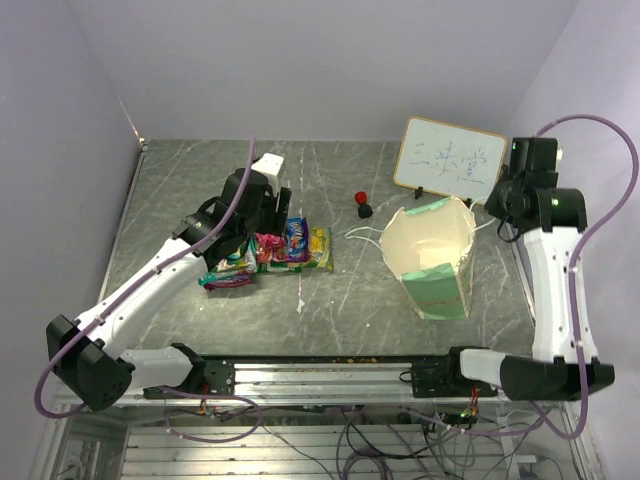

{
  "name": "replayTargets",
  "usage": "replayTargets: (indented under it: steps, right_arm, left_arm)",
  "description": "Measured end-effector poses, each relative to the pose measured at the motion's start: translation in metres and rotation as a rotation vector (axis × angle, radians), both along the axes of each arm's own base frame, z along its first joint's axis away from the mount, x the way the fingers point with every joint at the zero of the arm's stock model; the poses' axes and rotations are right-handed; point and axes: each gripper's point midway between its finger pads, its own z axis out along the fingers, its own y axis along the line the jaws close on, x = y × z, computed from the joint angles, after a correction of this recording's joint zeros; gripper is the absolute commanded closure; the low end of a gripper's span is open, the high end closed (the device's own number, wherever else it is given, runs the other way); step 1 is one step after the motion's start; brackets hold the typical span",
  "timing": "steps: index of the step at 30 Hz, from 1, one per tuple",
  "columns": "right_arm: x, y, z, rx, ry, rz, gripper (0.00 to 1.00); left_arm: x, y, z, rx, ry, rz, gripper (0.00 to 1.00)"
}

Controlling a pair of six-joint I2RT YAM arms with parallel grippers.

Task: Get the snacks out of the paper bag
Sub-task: Adjust the paper bag at the center of the board.

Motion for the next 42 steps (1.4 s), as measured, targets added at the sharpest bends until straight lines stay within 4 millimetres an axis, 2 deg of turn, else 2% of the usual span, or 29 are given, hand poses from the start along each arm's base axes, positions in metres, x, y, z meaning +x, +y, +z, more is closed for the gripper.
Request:
replayTargets:
  steps: [4, 8, 12, 13, 19, 25, 31, 35, 39, 42]
  right_arm:
    - [-0.035, -0.014, -0.012, -0.057, 0.027, -0.043, 1.0]
    - [-0.056, -0.037, -0.018, -0.16, 0.083, -0.13, 0.98]
    - [-0.068, -0.059, -0.016, -0.286, 0.122, -0.202, 0.74]
    - [-0.07, -0.063, -0.016, -0.308, 0.134, -0.211, 0.64]
    - [-0.08, -0.075, -0.005, -0.394, 0.157, -0.248, 0.5]
    - [-0.075, -0.069, 0.02, -0.367, 0.083, -0.219, 0.26]
    - [-0.051, -0.031, 0.024, -0.214, 0.009, 0.002, 0.18]
    - [-0.04, -0.012, 0.027, -0.143, -0.022, 0.09, 0.06]
    - [-0.035, -0.016, 0.033, -0.145, -0.002, 0.062, 0.0]
    - [-0.033, -0.023, 0.042, -0.169, -0.005, 0.018, 0.0]
  left_arm:
    - [-0.001, -0.003, 0.022, -0.028, -0.016, -0.008, 0.23]
    - [-0.001, -0.005, 0.041, -0.05, -0.032, -0.018, 0.23]
    - [0.0, -0.01, 0.055, -0.079, -0.041, -0.024, 0.19]
    - [0.0, -0.012, 0.058, -0.091, -0.04, -0.027, 0.19]
    - [0.0, -0.022, 0.064, -0.148, -0.021, -0.039, 0.17]
    - [0.002, -0.03, 0.079, -0.184, -0.025, -0.054, 0.15]
    - [0.006, -0.035, 0.093, -0.208, -0.042, -0.061, 0.14]
    - [0.007, -0.039, 0.091, -0.22, -0.029, -0.06, 0.13]
    - [0.009, -0.042, 0.087, -0.227, -0.012, -0.056, 0.1]
    - [0.01, -0.043, 0.093, -0.239, -0.014, -0.053, 0.1]
